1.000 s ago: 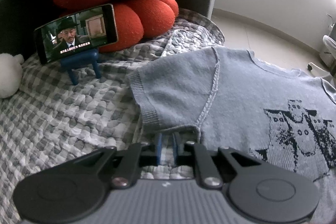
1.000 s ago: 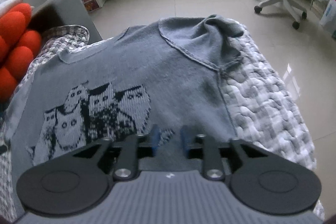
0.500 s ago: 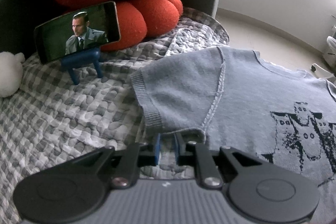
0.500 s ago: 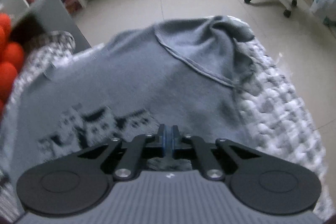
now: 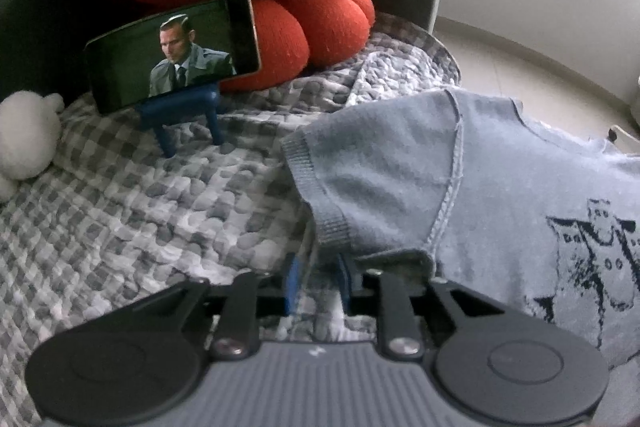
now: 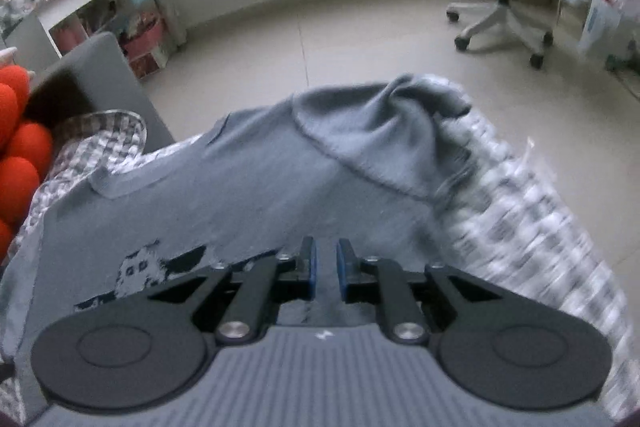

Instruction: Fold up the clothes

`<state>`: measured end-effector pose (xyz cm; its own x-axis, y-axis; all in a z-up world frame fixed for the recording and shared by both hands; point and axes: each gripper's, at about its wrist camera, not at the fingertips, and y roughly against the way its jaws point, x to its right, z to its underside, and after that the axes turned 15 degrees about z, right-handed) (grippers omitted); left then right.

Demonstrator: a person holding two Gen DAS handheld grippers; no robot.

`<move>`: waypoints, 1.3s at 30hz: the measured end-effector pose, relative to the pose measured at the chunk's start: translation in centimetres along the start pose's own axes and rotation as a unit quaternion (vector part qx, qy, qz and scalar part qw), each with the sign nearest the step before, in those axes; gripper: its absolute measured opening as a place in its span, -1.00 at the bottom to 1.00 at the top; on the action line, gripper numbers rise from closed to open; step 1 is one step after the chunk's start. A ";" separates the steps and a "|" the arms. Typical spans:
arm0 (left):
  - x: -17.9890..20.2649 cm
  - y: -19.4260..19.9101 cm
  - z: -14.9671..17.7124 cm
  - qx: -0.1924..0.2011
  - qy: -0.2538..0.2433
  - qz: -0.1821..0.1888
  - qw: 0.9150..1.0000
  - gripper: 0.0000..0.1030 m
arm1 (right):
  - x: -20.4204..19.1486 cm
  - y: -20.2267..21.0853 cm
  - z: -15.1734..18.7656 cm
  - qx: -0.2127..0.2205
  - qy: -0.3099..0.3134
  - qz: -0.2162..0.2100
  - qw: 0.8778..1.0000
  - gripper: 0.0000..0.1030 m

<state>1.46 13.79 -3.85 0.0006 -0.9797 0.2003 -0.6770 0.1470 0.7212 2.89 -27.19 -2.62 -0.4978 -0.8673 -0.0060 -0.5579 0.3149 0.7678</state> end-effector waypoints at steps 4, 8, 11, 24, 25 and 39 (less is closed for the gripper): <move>0.2 -0.4 -0.1 -0.002 0.018 0.015 1.000 -0.51 | 2.6 -1.7 -0.3 -0.020 -0.031 0.001 0.999 -0.65; 0.4 -0.7 -0.3 -0.001 0.031 0.030 0.999 -0.47 | 3.4 -2.5 -0.2 -0.024 -0.038 -0.010 0.999 -0.21; 0.1 -0.8 -0.4 0.003 0.046 0.040 0.998 -0.41 | 3.6 -2.3 -0.2 -0.014 -0.048 -0.016 0.999 -0.20; 0.0 -2.7 -1.6 0.020 0.074 0.034 0.996 -0.15 | 2.8 -4.5 -1.5 0.033 -0.068 -0.014 0.997 -0.28; 0.1 -2.8 -1.7 0.021 0.075 0.033 0.996 -0.15 | 2.6 -4.7 -1.6 0.035 -0.066 -0.011 0.997 -0.36; -1.3 -3.7 -3.2 0.036 0.114 0.028 0.992 -0.84 | 1.0 -3.9 -2.6 0.086 -0.013 0.091 0.992 -0.89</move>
